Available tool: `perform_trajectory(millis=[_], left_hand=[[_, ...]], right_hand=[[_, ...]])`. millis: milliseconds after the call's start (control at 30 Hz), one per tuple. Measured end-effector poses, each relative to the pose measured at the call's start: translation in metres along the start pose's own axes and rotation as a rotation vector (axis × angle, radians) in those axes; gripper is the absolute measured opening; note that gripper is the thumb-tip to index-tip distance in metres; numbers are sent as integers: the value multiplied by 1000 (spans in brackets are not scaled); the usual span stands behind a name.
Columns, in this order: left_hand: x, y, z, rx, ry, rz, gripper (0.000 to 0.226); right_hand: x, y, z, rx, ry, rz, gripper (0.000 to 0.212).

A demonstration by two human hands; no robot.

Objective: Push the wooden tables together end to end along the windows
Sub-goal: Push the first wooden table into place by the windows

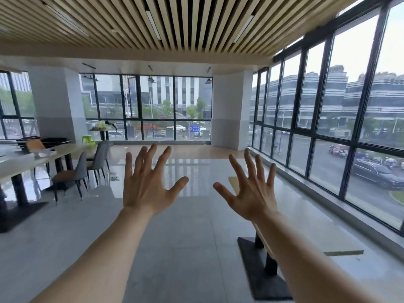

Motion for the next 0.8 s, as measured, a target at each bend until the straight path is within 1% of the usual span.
perform_trajectory(millis=[267,367,467,567,633,800], left_hand=[[198,89,-184,18,-20,9,92],[291,132,-248,-8,-10,4,95],[388,165,-299,-12,-10,11,95],[476,183,-353,-26,6,-8,93],[527,189,-390,-44,1,-30,93],[655,204,-504,-45,-13,-70,92]], right_hand=[[243,1,-144,-15,2,20,101],[350,6,-193,-18,8,10,101],[451,6,-228,-25,2,-3,99],[543,-5,-265,-37,21,-19,96],[599,-16,-289,-34,6,-38,96],[741,-50,-370,-57,-7,-45,97]])
Point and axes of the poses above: each hand's wrist, its own x-axis towards the middle knuckle, its own z-axis out of the back of the hand, y = z × x, the point moved 6 cm from there along x, towards the middle knuckle, and after that the axes turned 12 degrees about y, right-handed, at the moved point
